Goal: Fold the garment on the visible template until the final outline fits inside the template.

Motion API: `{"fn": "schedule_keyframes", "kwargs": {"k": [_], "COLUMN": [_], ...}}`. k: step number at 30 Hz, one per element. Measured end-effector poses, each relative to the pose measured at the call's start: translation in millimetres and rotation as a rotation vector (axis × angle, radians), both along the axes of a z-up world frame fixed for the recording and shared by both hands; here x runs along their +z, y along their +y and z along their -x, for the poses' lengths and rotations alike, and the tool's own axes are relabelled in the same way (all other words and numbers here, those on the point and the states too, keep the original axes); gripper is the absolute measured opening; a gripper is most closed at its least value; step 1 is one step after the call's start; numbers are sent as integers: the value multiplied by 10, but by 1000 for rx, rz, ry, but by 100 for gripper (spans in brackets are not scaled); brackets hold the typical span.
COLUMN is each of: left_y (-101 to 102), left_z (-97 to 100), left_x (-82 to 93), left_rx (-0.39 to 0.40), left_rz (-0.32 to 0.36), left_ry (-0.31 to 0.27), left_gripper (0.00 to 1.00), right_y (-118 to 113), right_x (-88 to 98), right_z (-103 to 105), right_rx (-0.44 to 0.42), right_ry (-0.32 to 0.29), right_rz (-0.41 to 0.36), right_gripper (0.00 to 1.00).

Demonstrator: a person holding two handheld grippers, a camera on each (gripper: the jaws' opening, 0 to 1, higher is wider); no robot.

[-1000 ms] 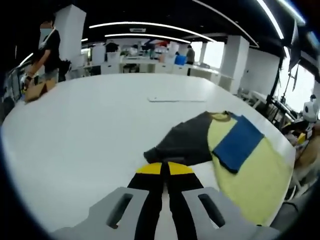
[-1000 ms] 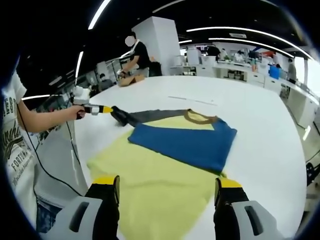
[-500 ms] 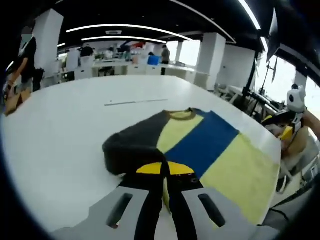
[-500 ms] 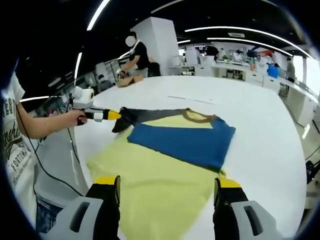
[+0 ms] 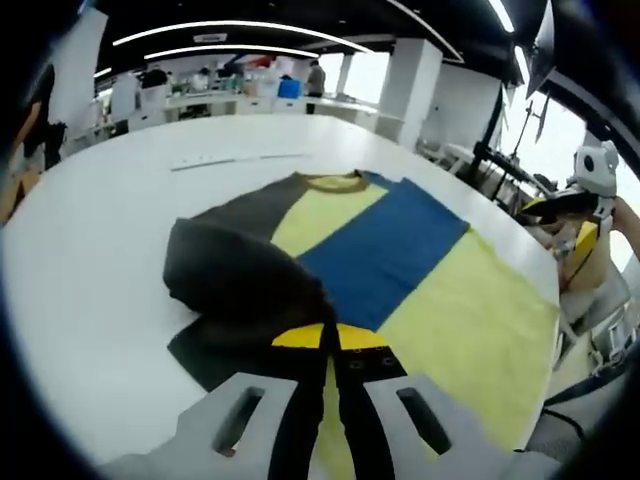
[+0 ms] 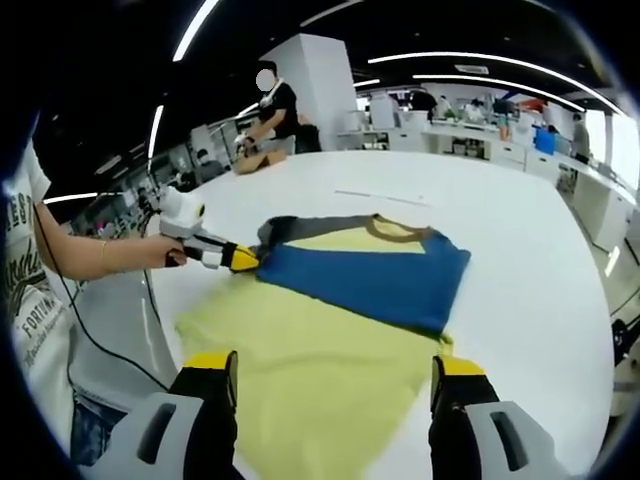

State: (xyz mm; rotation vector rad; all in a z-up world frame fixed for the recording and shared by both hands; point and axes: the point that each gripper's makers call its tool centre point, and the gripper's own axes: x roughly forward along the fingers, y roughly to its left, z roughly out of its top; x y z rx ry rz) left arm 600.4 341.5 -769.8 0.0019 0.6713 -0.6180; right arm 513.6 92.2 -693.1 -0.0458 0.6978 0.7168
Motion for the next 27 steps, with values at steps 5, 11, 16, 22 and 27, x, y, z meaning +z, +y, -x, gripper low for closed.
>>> {"fn": "schedule_keyframes", "kwargs": {"k": [5, 11, 16, 22, 27], "left_y": [-11, 11, 88, 358, 587], "left_z": [30, 72, 80, 38, -8], "left_x": [-44, 45, 217, 320, 286], "left_rx": [-12, 4, 30, 114, 173], "left_rz": [-17, -3, 25, 23, 3], "left_ry": [11, -14, -58, -85, -80], "left_gripper": [2, 13, 25, 41, 46], "right_y": [9, 42, 47, 44, 48], "right_x": [-7, 24, 23, 17, 20], "right_z": [5, 3, 4, 6, 1], "right_rx": [11, 22, 30, 29, 31], "right_ry": [-2, -25, -27, -26, -28], "right_rz": [4, 2, 2, 5, 4], "right_gripper": [80, 89, 92, 92, 92]}}
